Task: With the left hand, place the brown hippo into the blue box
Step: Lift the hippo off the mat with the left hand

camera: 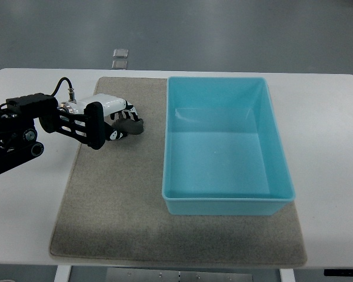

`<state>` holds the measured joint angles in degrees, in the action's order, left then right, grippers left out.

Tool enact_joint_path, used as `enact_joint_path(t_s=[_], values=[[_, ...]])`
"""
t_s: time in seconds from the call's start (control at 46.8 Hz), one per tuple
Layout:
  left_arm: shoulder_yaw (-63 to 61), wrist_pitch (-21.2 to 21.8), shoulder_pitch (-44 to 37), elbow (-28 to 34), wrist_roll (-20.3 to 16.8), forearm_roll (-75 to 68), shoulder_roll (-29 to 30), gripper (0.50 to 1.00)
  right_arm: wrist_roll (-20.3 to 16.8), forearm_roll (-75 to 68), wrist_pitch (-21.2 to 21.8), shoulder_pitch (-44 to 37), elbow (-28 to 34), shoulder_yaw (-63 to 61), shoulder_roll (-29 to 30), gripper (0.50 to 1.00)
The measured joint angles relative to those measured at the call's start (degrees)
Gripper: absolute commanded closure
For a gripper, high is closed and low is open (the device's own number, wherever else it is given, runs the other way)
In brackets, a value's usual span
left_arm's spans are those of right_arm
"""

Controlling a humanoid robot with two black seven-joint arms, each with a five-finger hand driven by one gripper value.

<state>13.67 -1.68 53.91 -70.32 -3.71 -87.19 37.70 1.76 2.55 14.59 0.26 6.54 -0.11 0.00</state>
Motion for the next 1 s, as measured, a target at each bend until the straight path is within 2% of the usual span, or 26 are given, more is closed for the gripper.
enact_joint_path(t_s=[0.513, 0.791, 1.005], values=[[1.0, 0.0, 0.9, 0.1, -0.2, 1.2, 2.0, 1.000, 0.0, 0.0, 0.0, 0.0, 0.0, 0.0, 0.0, 0.564], [1.3, -0.4, 3.7, -1.4, -0.9, 2.1, 6.1, 1.000, 0.0, 0.0, 0.0, 0.0, 0.0, 0.0, 0.0, 0.564], [2.2, -2.9, 8.8, -4.1, -1.5, 3.6, 10.3, 1.000, 0.0, 0.0, 0.0, 0.0, 0.0, 0.0, 0.0, 0.564]])
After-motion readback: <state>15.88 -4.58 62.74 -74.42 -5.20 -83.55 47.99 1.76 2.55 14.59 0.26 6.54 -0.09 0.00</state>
